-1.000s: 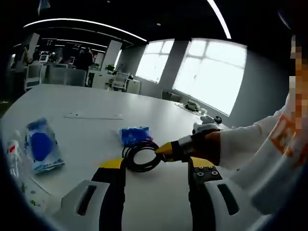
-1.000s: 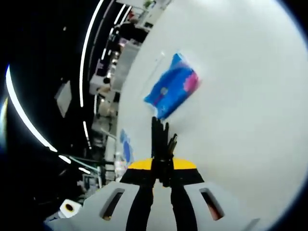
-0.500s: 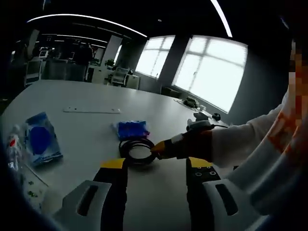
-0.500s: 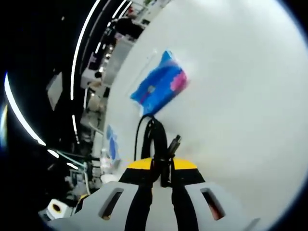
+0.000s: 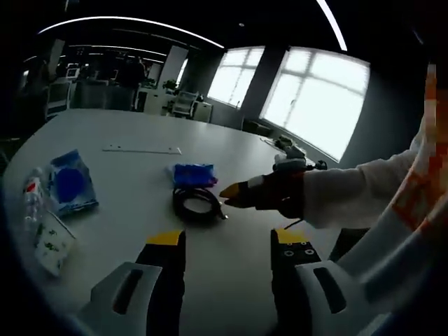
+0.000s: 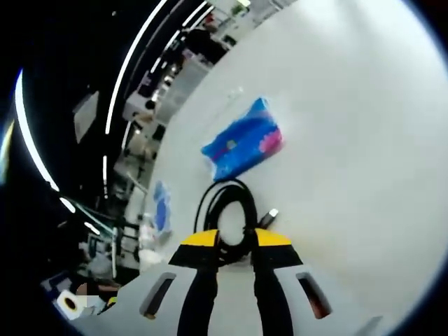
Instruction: Arrange the tabletop items into an orderly group along one side of the table until the central work area is clear of visible clutter.
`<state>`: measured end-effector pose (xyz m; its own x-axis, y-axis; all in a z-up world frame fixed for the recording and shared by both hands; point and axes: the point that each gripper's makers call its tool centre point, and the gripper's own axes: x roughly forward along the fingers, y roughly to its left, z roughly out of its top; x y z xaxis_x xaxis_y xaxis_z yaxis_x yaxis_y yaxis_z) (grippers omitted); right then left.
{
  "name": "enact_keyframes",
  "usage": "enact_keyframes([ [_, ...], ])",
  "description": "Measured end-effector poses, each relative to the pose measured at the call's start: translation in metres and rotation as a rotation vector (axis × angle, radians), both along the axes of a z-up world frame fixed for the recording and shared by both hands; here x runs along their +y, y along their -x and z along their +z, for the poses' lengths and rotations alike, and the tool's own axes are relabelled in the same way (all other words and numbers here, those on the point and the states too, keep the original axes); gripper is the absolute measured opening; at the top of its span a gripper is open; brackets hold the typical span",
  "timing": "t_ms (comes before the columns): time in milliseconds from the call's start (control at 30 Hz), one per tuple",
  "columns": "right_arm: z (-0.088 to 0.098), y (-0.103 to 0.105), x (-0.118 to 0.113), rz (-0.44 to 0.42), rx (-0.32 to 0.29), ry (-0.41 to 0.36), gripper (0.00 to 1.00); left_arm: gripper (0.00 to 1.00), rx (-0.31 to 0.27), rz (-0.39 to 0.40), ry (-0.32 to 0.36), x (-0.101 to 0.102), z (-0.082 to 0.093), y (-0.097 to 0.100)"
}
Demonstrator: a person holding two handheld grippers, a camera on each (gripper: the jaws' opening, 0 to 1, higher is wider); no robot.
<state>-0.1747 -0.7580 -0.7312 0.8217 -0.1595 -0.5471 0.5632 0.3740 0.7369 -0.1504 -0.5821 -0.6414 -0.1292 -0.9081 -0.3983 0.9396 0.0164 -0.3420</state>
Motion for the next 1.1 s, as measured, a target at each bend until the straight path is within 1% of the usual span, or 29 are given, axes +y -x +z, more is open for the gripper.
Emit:
enact_keyframes([
  [67, 0.001, 0.004, 0.003, 0.006, -0.005, 0.012, 0.20, 0.50, -0.013, -0.005, -0.015, 0.006, -0.001, 0.007],
  [133, 0.002, 0.010, 0.007, 0.023, -0.006, 0.039, 0.26, 0.51, -0.031, -0.009, -0.030, 0.012, -0.002, 0.014],
  [167, 0.003, 0.013, 0.010, 0.046, -0.004, 0.054, 0.29, 0.51, -0.030, -0.008, -0.031, 0.015, -0.002, 0.016],
  [200, 0.005, 0.015, 0.012, 0.074, -0.002, 0.086, 0.31, 0.51, -0.024, 0.000, -0.033, 0.017, -0.001, 0.017],
  [267, 0.008, 0.020, 0.013, 0.108, 0.012, 0.141, 0.32, 0.53, 0.002, 0.039, -0.017, 0.021, 0.001, 0.017],
  [333, 0.012, 0.027, 0.014, 0.112, 0.014, 0.169, 0.35, 0.55, 0.005, 0.059, -0.022, 0.026, -0.002, 0.014],
  [367, 0.015, 0.029, 0.016, 0.112, 0.015, 0.169, 0.37, 0.56, 0.000, 0.069, -0.032, 0.027, -0.004, 0.012],
  [400, 0.018, 0.034, 0.018, 0.117, 0.023, 0.185, 0.39, 0.57, -0.021, 0.086, -0.046, 0.029, -0.007, 0.005],
  [433, 0.021, 0.036, 0.019, 0.129, 0.027, 0.205, 0.41, 0.59, -0.057, 0.111, -0.064, 0.030, -0.011, -0.003],
  [467, 0.024, 0.039, 0.021, 0.163, 0.029, 0.247, 0.42, 0.61, -0.096, 0.127, -0.081, 0.030, -0.013, -0.013],
  [567, 0.026, 0.044, 0.026, 0.206, 0.050, 0.285, 0.43, 0.66, -0.126, 0.166, -0.085, 0.028, -0.015, -0.031],
  [600, 0.027, 0.046, 0.028, 0.190, 0.055, 0.274, 0.44, 0.67, -0.127, 0.173, -0.081, 0.027, -0.014, -0.038],
  [667, 0.027, 0.048, 0.029, 0.169, 0.061, 0.265, 0.45, 0.67, -0.112, 0.193, -0.075, 0.025, -0.013, -0.050],
  [733, 0.030, 0.047, 0.031, 0.156, 0.074, 0.269, 0.45, 0.66, -0.103, 0.206, -0.073, 0.023, -0.013, -0.060],
  [833, 0.038, 0.040, 0.039, 0.150, 0.085, 0.282, 0.45, 0.65, -0.090, 0.228, -0.063, 0.020, -0.012, -0.078],
  [933, 0.043, 0.032, 0.045, 0.140, 0.086, 0.285, 0.45, 0.63, -0.074, 0.227, -0.056, 0.017, -0.016, -0.088],
  [1033, 0.045, 0.028, 0.051, 0.142, 0.114, 0.297, 0.45, 0.62, -0.066, 0.209, -0.059, 0.016, -0.021, -0.094],
  [1100, 0.047, 0.024, 0.057, 0.149, 0.123, 0.300, 0.45, 0.61, -0.074, 0.201, -0.062, 0.018, -0.021, -0.100],
])
